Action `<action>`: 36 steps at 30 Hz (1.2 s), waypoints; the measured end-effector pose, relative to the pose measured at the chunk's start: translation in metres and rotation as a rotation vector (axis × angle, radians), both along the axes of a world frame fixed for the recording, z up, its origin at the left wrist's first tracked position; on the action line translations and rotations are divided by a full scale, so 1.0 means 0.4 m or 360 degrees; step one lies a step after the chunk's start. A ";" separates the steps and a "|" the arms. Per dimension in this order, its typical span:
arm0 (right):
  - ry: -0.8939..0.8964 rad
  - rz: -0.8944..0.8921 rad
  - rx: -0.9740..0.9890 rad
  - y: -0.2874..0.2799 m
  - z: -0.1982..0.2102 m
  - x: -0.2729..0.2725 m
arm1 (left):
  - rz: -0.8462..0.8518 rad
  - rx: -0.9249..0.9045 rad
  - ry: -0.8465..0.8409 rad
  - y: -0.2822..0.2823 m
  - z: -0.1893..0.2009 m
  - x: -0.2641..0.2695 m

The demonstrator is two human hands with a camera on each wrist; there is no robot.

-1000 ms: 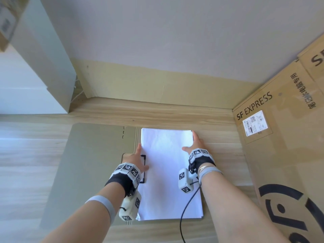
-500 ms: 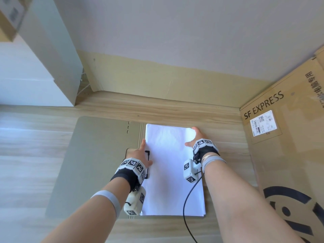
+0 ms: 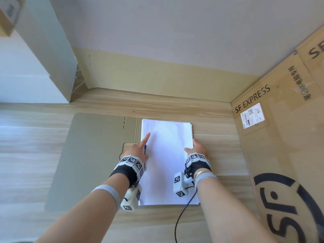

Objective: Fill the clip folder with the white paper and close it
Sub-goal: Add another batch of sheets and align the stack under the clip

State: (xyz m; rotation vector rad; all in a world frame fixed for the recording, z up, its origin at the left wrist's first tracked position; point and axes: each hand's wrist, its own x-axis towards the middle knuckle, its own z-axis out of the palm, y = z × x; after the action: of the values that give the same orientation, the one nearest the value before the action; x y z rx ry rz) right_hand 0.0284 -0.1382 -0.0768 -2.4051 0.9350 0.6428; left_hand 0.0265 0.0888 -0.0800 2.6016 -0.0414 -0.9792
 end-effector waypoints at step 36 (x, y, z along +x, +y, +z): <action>-0.0030 -0.0342 -0.0013 0.079 -0.001 -0.170 | 0.0947 0.0406 0.0013 0.310 0.001 -0.078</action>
State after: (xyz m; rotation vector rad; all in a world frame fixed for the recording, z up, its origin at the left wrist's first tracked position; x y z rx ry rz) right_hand -0.0395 -0.1066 -0.0770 -2.2721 1.1693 0.5358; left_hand -0.0046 0.2128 -0.0794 2.5709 0.8570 -0.8061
